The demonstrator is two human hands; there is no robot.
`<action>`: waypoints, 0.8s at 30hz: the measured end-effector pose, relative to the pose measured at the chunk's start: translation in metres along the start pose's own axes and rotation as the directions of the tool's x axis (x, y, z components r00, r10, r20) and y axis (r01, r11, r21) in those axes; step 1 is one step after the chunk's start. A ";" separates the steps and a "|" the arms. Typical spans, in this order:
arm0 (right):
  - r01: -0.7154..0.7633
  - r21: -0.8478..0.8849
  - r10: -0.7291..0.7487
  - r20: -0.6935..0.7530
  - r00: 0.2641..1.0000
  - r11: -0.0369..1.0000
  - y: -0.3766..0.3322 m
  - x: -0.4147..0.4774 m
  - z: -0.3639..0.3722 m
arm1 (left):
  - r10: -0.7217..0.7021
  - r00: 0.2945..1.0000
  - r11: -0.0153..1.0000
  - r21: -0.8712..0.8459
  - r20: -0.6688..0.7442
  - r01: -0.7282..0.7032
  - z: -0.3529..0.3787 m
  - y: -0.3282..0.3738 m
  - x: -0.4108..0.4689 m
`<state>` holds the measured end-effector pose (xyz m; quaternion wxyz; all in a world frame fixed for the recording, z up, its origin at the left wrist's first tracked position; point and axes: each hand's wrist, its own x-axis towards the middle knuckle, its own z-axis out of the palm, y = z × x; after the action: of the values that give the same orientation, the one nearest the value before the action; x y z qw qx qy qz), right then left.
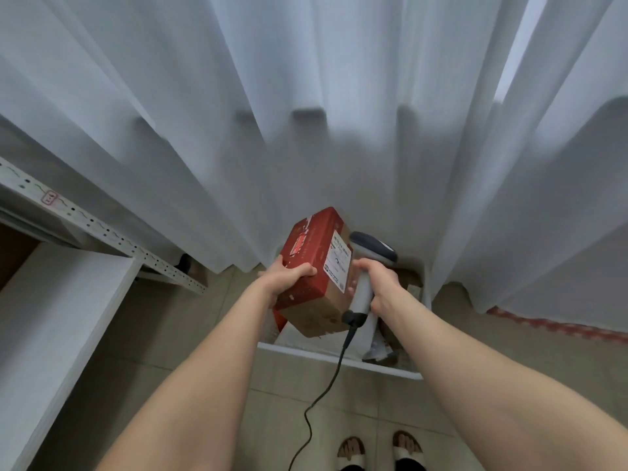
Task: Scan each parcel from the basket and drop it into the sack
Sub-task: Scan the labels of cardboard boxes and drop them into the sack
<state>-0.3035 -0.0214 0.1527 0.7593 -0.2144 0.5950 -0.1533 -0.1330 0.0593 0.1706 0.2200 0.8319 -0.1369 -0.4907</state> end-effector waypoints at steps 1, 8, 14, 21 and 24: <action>0.007 0.010 -0.007 -0.025 1.000 1.000 -0.005 -0.005 -0.002 | 0.009 1.000 0.997 -0.076 0.030 -0.007 -0.009 0.002 -0.014; 0.115 -0.034 -0.116 -0.039 0.992 0.993 -0.055 -0.061 0.008 | 0.177 0.976 0.972 -0.177 0.123 -0.154 -0.062 0.014 -0.082; 0.192 -0.082 -0.187 0.062 0.980 0.978 -0.070 -0.102 0.024 | 0.250 0.945 0.968 -0.020 0.210 -0.251 -0.097 0.032 -0.125; 0.312 -0.047 -0.311 0.039 0.950 0.949 -0.072 -0.129 0.042 | 0.263 0.964 0.961 -0.100 0.048 -0.258 -0.100 0.038 -0.142; 0.344 -0.020 -0.344 0.026 0.939 0.939 -0.067 -0.128 0.046 | 0.291 0.956 0.943 -0.154 -0.044 -0.294 -0.097 0.045 -0.141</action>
<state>-0.2890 -0.0098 0.3036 0.7247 -0.3258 0.5417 -0.2741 -0.1168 0.1051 0.3407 0.3571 0.7872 -0.2170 -0.4535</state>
